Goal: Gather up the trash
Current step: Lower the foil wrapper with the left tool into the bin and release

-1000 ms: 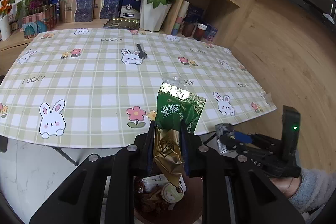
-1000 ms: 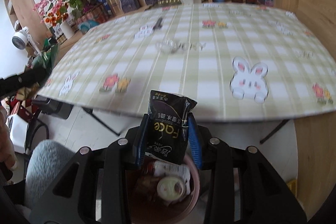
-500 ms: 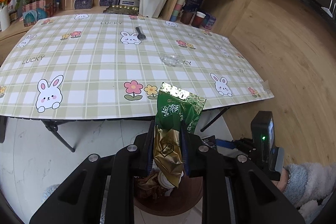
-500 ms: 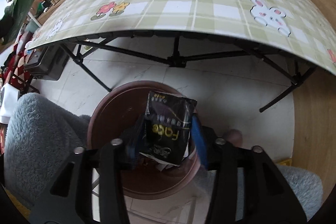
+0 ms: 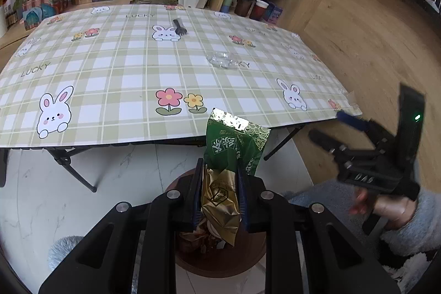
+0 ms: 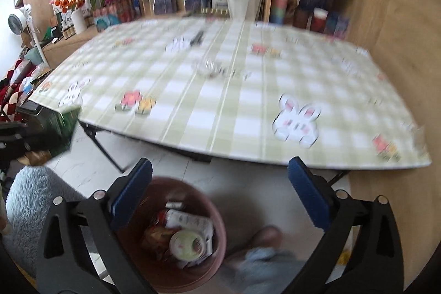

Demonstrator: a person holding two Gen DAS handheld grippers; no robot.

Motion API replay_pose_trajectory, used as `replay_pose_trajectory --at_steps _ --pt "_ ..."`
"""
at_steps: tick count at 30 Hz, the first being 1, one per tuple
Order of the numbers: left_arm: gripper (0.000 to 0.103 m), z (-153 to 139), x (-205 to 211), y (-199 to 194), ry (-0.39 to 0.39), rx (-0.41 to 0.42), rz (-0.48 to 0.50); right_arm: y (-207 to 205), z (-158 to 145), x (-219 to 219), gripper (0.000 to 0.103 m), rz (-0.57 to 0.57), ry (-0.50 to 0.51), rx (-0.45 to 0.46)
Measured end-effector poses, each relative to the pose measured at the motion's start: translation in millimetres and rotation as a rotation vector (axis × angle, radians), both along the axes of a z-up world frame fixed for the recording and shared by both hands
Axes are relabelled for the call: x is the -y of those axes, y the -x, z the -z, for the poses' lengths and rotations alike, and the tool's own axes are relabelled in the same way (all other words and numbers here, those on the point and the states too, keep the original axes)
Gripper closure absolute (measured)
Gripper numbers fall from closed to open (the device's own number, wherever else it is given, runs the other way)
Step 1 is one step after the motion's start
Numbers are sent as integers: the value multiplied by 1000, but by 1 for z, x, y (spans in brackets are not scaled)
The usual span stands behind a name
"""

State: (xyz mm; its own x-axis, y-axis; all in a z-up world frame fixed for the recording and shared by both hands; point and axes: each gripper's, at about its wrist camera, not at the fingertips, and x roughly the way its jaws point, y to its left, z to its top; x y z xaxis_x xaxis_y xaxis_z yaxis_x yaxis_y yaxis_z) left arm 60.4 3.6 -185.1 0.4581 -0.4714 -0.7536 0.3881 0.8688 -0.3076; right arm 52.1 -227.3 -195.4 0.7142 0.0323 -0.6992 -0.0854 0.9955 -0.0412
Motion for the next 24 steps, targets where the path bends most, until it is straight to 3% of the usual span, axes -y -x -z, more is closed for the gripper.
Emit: replay_pose_trajectory --at_steps 8,21,24 --pt "81 13 10 2 -36 -36 30 8 -34 5 6 13 27 103" --pt "81 29 24 5 -58 -90 73 12 -37 8 6 46 14 110" --pt "67 29 23 5 -45 -92 74 13 -37 8 6 45 14 111"
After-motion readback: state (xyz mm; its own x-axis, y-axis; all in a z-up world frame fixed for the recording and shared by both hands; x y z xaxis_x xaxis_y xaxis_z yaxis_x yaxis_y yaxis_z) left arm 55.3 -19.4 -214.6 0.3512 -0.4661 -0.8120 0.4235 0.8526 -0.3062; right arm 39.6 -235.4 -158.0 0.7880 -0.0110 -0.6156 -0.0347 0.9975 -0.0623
